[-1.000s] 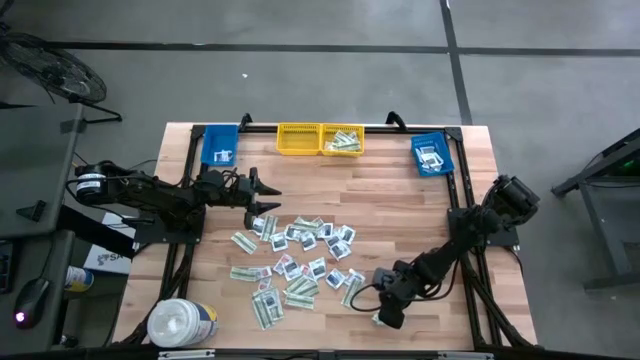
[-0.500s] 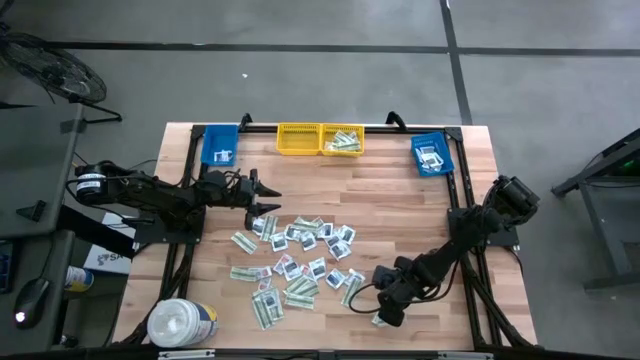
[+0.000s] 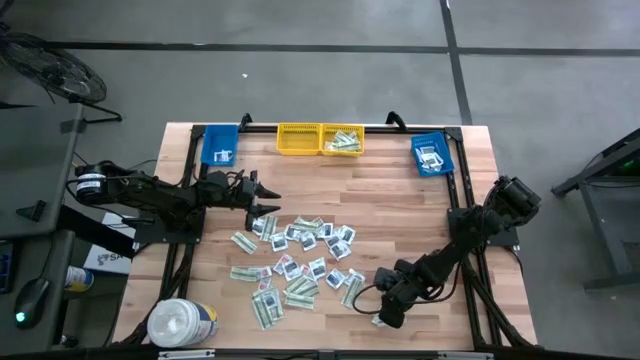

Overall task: Pick & Place First Aid Supplies
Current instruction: Put the green bandage pack into the right yellow bin

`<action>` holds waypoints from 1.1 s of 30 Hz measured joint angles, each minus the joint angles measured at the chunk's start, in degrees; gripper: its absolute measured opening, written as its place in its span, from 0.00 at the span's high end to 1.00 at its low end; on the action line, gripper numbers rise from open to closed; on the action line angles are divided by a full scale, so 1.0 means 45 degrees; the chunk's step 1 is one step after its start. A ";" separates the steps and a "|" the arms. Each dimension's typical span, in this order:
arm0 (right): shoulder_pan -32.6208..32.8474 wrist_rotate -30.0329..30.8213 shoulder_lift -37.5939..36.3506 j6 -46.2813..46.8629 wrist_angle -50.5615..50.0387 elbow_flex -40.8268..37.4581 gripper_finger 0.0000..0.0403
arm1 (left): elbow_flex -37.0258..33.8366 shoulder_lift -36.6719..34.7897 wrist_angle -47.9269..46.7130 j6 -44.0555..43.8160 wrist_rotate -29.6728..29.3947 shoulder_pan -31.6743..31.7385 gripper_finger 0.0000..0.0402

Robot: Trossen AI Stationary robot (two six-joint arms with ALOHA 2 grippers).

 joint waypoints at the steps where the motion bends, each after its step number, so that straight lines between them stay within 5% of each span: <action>1: 0.0060 0.0049 0.0035 0.0031 0.0112 -0.0047 0.53 | 0.0000 0.0000 -0.0093 0.0004 0.0000 0.0002 0.57; 12: 0.0449 0.0084 0.0165 0.0391 0.0702 -0.0095 0.56 | 0.0000 0.0000 -0.0642 0.0004 0.0010 0.0003 0.57; 33: 0.0571 0.0230 0.0200 0.0234 0.0548 -0.0095 0.87 | 0.0000 0.0000 -0.0835 0.0004 0.0015 -0.0001 0.57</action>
